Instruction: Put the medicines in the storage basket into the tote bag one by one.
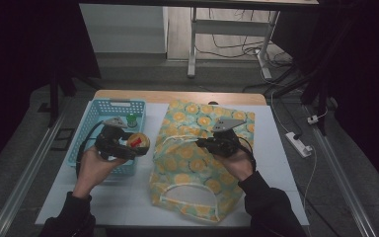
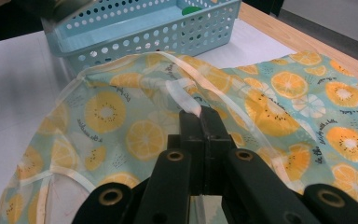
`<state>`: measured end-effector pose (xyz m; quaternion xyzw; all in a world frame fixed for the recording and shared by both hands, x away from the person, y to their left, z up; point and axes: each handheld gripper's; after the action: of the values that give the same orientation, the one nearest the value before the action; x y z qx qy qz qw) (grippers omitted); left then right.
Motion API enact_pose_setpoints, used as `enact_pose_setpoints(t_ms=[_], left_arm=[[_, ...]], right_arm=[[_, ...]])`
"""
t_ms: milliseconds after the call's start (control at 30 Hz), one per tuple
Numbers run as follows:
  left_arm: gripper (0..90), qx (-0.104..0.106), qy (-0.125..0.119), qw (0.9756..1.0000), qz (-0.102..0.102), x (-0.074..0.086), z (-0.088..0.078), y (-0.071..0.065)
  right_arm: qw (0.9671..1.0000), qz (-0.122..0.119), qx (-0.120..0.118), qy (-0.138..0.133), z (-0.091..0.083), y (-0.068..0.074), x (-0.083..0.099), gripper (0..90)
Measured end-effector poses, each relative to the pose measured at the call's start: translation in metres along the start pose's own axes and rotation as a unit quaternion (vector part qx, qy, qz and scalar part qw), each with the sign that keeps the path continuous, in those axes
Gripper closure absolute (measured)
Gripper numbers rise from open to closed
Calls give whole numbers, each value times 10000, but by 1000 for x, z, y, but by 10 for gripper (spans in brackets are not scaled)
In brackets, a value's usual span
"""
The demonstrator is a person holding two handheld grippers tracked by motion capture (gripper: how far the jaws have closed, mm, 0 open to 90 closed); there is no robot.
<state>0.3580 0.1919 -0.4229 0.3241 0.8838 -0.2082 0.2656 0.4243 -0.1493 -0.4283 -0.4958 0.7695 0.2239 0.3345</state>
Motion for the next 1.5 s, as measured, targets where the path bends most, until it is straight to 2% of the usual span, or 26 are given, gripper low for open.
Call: enact_pose_setpoints(t_ms=[333, 600, 833, 933, 1067, 1200, 1400, 1500], left_arm=[[203, 393, 195, 9980, 452, -14, 21, -31], [203, 618, 301, 9960, 575, -21, 42, -42], [203, 711, 409, 9938, 757, -33, 61, -55], [202, 768, 449, 9930, 772, -37, 71, -59], [202, 734, 565, 9926, 787, -41, 89, -61], [202, 723, 601, 9926, 769, -46, 100, -61], [202, 528, 605, 9931, 860, -56, 107, -67], [202, 589, 578, 9933, 814, -60, 110, -67]], right_arm=[[10000, 4, 22, -35, -2, -1, 0, 900], [9999, 11, 19, -99, -4, -1, -2, 900], [10000, -30, 8, -80, -3, 1, -2, 900], [10000, -44, 1, -73, -2, 1, -2, 900], [9999, -49, -19, -101, -3, 2, -3, 900], [9999, -64, -27, -100, -3, 3, -3, 900], [9999, -59, -59, -80, -1, 4, -3, 900], [9999, -58, -75, -72, 0, 4, -3, 900]])
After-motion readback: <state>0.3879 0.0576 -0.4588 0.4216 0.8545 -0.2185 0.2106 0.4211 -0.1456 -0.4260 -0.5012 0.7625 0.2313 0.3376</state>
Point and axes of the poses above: each handheld gripper's, and its own axes: z roughly forward along the jaws, x roughly out of its underside, y roughly to its left, and after that the axes turned 8 degrees about y, right-handed
